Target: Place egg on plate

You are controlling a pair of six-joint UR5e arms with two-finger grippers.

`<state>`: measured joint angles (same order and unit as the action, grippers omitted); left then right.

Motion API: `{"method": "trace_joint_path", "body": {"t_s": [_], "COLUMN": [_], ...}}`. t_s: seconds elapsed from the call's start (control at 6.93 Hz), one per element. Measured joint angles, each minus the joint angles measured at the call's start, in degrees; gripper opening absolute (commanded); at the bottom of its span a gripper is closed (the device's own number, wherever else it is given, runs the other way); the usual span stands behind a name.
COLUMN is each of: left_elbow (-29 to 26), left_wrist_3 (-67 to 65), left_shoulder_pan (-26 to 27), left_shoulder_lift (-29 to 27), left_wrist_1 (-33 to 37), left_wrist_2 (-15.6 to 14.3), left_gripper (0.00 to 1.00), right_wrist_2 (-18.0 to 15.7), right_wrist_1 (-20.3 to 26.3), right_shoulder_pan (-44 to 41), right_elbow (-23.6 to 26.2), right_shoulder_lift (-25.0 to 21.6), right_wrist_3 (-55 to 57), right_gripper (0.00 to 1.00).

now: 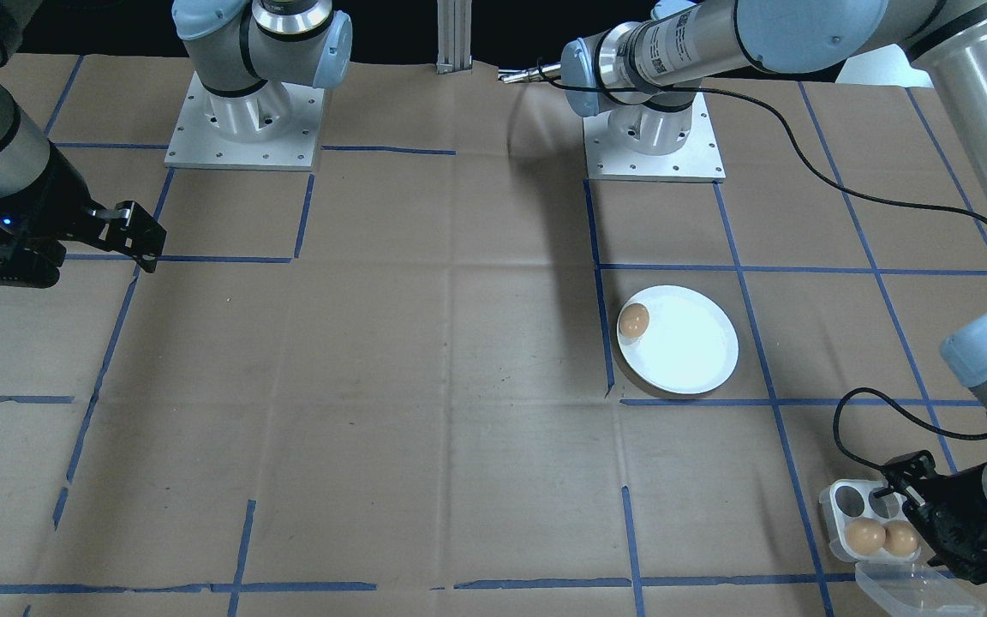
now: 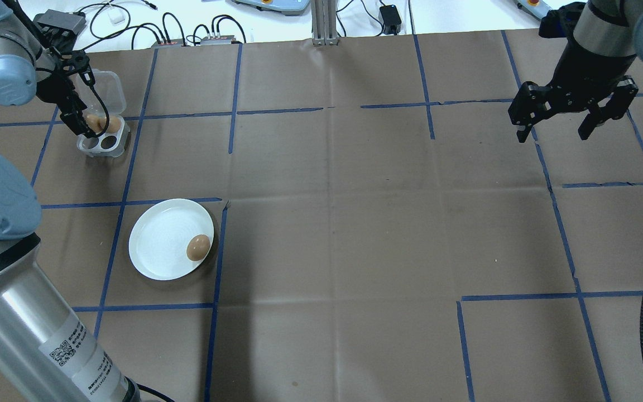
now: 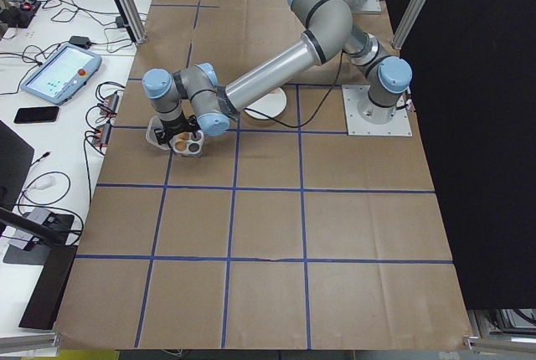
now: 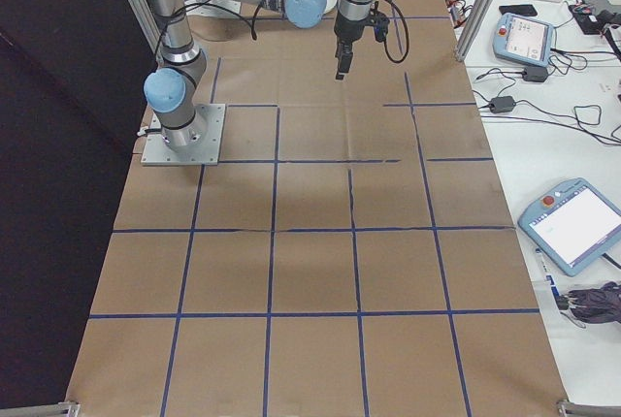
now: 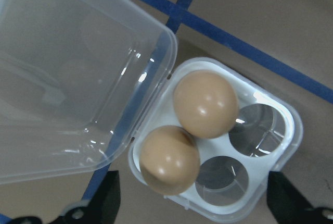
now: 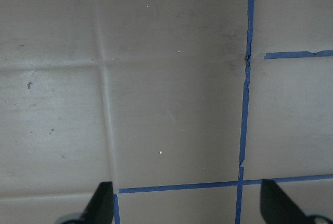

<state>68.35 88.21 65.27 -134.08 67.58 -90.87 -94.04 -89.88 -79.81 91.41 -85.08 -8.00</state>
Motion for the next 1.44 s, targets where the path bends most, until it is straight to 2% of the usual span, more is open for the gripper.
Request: {"method": "trace_joint_path", "body": {"t_s": [0.29,0.87,1.44], "left_elbow": [-0.04,0.18,0.18], "left_wrist_3": [0.79,0.89,0.18], "left_shoulder_pan": [-0.01,0.12,0.34], "left_shoulder_lift": [-0.55,-1.19,-1.09], "left_wrist_1": [-0.30,-1.47,-1.67], "left_wrist_2": [0.01,0.12,0.05], "left_gripper": [0.98,0.81,0.50], "right_wrist_2": [0.00,0.00,0.00], "right_wrist_1": [0.05,0.01,0.02], "right_shoulder_pan": [0.00,0.00,0.00], "right_elbow": [0.00,0.00,0.00], "right_shoulder_lift": [0.00,0.00,0.00], "right_wrist_3": [0.00,0.00,0.00], "right_gripper": [1.00,1.00,1.00]}}
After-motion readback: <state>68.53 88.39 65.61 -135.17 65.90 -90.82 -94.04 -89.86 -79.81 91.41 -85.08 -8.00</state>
